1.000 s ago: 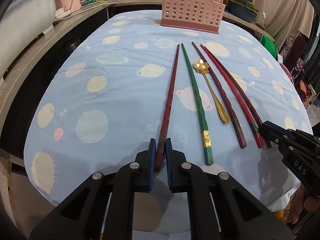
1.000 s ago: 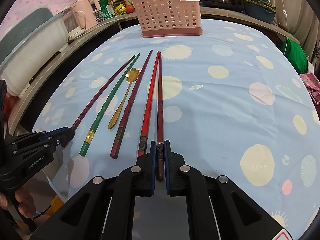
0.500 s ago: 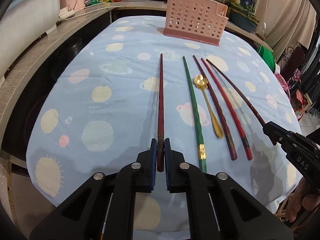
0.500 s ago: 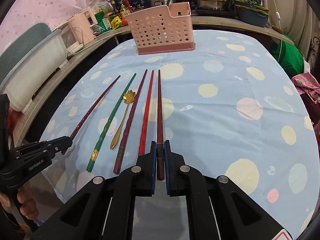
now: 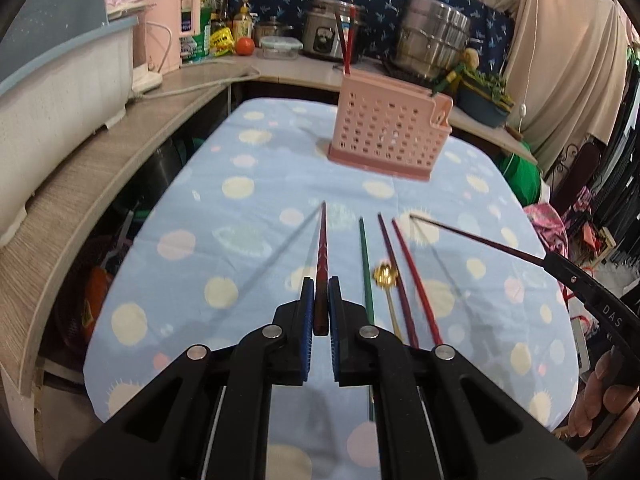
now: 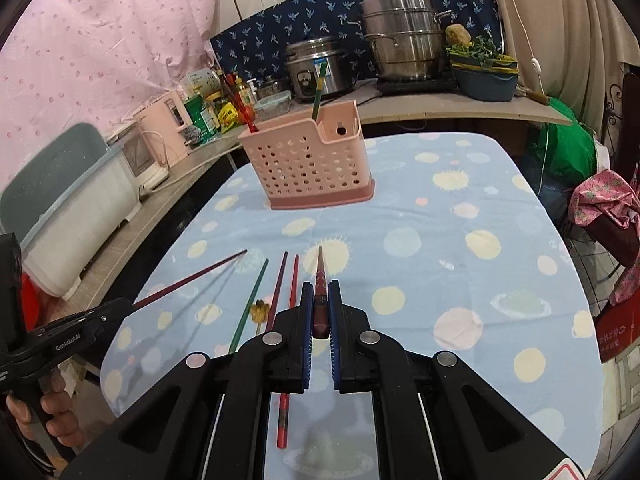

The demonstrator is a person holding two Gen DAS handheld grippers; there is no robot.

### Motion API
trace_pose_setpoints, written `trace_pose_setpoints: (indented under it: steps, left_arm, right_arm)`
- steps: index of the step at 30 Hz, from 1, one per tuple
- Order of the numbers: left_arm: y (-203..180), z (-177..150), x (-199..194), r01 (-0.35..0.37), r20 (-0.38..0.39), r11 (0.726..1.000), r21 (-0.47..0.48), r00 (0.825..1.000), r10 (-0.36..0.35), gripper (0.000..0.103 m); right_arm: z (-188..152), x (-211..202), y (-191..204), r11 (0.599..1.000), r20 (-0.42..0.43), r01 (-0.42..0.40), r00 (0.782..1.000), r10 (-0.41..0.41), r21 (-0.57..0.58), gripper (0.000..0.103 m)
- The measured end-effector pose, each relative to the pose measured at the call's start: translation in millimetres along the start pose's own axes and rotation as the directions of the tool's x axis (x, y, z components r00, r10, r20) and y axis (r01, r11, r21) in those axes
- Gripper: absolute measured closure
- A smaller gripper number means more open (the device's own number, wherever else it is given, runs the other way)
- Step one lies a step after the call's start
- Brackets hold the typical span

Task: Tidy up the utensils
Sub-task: 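Lift and carry both dark red chopsticks over the pink basket with both tools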

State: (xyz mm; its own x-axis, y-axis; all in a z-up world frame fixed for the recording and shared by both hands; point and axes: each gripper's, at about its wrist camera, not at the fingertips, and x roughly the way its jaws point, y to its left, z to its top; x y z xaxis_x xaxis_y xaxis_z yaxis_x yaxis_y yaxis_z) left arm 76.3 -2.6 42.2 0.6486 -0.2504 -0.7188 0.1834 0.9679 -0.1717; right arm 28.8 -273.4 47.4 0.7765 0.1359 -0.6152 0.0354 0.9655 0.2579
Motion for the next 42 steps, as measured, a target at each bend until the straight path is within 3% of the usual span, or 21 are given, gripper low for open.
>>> trace_pose_setpoints:
  steps: [11, 25, 30, 37, 40, 42]
  left_arm:
    - [-1, 67, -9, -0.015, 0.122, 1.000, -0.016, 0.992, 0.016, 0.096]
    - [-15, 159, -12, 0.017, 0.240, 0.999, -0.029, 0.971, -0.010, 0.096]
    - [-24, 198, -25, 0.037, 0.317, 0.999, -0.027, 0.948, -0.026, 0.096]
    - [-37, 259, -43, 0.065, 0.439, 0.998, -0.026, 0.897, -0.047, 0.096]
    - [-41, 277, -38, 0.065, 0.476, 0.998, -0.026, 0.878, -0.045, 0.096]
    - [-43, 288, -29, 0.058, 0.481, 0.998, -0.029, 0.876, -0.037, 0.096]
  right_arm:
    - [62, -3, -5, 1.000, 0.109, -0.003, 0.994, 0.002, 0.007, 0.096]
    - [144, 5, -3, 0.995, 0.206, -0.089, 0.975, 0.079, 0.042, 0.096]
    - [181, 6, 3, 0.993, 0.283, -0.110, 0.954, 0.095, 0.038, 0.096]
    - [232, 10, 9, 0.990, 0.373, -0.133, 0.922, 0.109, 0.039, 0.096]
    - [249, 21, 10, 0.991, 0.384, -0.127, 0.918, 0.101, 0.044, 0.096]
    - [255, 31, 8, 0.991, 0.376, -0.121, 0.922, 0.093, 0.051, 0.096]
